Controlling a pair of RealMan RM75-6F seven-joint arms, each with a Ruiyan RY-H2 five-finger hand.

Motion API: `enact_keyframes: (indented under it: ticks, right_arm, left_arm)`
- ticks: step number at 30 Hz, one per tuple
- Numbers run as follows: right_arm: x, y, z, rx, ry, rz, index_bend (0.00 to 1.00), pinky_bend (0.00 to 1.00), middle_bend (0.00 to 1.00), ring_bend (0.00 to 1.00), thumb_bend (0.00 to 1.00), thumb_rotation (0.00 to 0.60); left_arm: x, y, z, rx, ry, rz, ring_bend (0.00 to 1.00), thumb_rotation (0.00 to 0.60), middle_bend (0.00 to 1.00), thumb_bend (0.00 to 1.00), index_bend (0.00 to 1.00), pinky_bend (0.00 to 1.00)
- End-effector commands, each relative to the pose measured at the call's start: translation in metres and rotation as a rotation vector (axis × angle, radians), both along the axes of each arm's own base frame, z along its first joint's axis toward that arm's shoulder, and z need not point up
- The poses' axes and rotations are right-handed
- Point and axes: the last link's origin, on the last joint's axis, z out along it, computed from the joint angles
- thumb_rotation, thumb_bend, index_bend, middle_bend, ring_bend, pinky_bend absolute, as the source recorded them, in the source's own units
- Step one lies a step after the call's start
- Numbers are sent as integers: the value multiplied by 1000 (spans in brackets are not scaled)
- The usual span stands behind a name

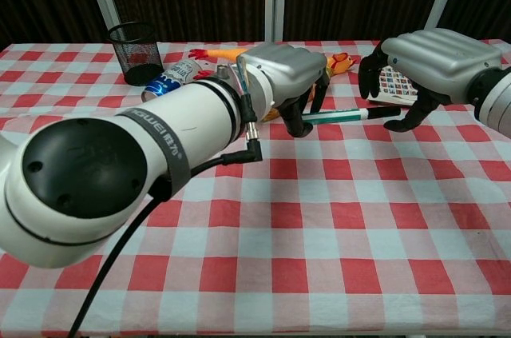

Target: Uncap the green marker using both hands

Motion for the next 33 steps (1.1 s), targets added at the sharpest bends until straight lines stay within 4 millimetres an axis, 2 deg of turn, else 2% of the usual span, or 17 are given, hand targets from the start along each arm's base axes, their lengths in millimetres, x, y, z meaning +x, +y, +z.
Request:
enact_keyframes:
  ticks: [1, 6, 12, 33]
  right_arm:
    - [0, -1, -2, 4, 1, -4, 458, 140, 428, 145, 100, 600]
    - [0, -1, -3, 5, -3, -6, 475, 140, 443, 162, 104, 600]
    - [-1, -1, -3, 1, -4, -11, 496, 140, 458, 177, 154, 600]
    - [1, 1, -5, 9, -11, -22, 558, 141, 506, 205, 167, 600]
  left_arm:
    - [1, -1, 1, 1, -1, -1, 507, 600, 559, 475, 542, 536]
    - [0, -1, 1, 1, 1, 2, 507, 600, 559, 475, 542, 536]
    - [0, -1, 1, -2, 5, 4, 507, 600, 559, 475, 542, 536]
    - [2, -5, 5, 0, 4, -4, 507, 600, 559, 474, 542, 536]
